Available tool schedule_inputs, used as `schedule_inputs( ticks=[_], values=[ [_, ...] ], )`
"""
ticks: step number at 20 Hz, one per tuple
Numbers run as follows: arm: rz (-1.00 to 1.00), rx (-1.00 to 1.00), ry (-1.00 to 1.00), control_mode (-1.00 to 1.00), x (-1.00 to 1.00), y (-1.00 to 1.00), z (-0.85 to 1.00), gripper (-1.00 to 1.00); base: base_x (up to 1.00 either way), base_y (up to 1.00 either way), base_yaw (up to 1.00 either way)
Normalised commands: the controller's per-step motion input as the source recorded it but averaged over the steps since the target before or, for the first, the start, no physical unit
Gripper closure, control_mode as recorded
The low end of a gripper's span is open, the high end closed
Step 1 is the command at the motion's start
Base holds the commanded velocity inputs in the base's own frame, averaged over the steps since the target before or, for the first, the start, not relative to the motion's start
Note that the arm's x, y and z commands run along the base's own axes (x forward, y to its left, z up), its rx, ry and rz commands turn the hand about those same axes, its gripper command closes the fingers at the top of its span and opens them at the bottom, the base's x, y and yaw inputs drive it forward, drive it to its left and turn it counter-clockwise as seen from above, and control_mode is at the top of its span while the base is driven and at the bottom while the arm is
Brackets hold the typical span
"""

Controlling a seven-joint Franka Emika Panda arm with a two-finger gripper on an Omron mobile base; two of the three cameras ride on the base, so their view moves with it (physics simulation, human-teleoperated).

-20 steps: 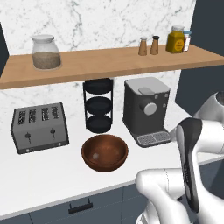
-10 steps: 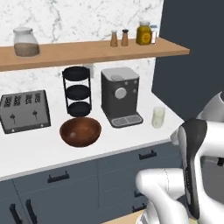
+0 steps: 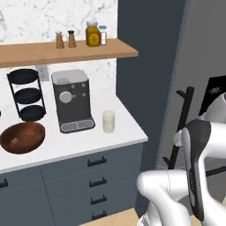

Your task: Grab a lemon wedge from the fridge and one ice cube from the ice bowl, and put them in the glass of lemonade.

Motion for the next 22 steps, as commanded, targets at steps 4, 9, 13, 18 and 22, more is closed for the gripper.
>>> schedule_inputs(
  ticks=[4, 9, 13, 18, 22],
  values=[
    [0.0, 0.0, 0.0, 1.0, 0.0, 0.0, 0.0, -1.0, -0.47, -1.0, 0.06],
    [0.0, 0.0, 0.0, 1.0, 0.0, 0.0, 0.0, -1.0, -0.61, -0.45, 0.12],
    [0.0, 0.0, 0.0, 1.0, 0.0, 0.0, 0.0, -1.0, -0.41, 0.16, 0.15],
    [0.0, 0.0, 0.0, 1.0, 0.0, 0.0, 0.0, -1.0, -0.16, 0.38, 0.09],
    [0.0, 0.0, 0.0, 1.0, 0.0, 0.0, 0.0, -1.0, -0.07, 0.31, 0.06]
  ],
)
